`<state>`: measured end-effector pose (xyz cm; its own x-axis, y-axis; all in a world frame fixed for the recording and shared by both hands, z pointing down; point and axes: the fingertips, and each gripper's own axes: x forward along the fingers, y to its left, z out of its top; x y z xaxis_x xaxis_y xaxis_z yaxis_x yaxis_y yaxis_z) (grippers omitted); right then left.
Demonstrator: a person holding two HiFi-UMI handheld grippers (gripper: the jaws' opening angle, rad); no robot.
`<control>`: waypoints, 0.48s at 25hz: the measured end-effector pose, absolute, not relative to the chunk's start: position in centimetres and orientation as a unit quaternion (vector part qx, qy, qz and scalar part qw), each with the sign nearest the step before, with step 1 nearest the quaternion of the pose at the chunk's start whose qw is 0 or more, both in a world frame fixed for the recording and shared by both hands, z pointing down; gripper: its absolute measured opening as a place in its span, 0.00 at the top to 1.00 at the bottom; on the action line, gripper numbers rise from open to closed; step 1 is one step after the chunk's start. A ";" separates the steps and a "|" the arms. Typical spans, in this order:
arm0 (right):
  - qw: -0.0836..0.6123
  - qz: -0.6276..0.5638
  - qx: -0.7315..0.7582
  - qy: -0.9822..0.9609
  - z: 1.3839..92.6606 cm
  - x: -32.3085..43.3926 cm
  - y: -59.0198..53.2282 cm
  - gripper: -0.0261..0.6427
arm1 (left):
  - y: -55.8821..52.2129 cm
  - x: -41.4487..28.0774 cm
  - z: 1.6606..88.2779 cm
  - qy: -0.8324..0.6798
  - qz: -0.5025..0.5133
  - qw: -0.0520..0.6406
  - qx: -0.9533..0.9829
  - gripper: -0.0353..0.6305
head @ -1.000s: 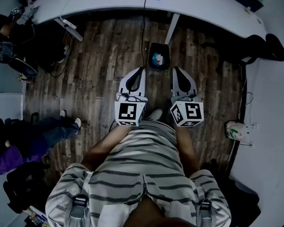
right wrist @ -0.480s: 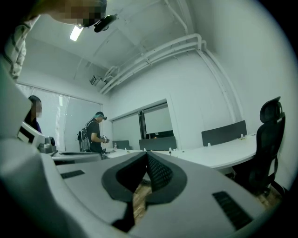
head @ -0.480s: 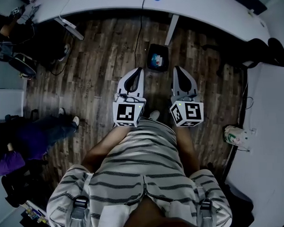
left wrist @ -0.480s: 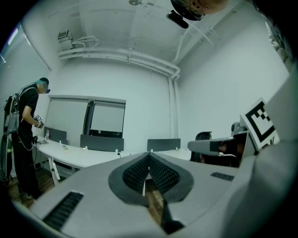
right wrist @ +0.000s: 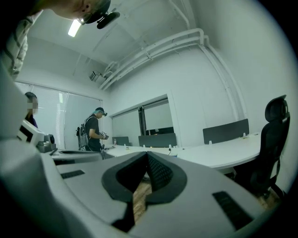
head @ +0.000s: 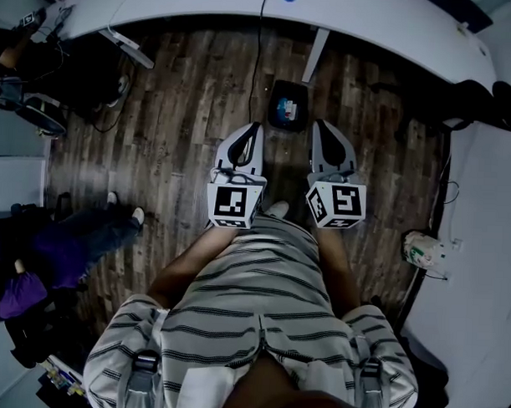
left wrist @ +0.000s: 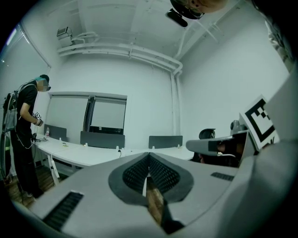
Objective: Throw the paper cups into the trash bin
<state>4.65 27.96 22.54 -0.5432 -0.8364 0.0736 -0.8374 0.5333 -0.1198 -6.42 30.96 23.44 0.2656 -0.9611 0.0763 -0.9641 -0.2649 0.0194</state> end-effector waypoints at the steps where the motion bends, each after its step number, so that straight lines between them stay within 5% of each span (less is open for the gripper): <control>1: 0.006 0.070 0.478 -0.875 22.6 4.5 27.3 0.94 | 30.2 -6.4 23.5 -0.604 0.024 0.031 0.796 0.91; 12: 0.014 0.062 0.489 -0.870 22.2 2.4 16.0 0.94 | 17.8 -7.9 23.2 -0.583 0.009 0.043 0.811 0.91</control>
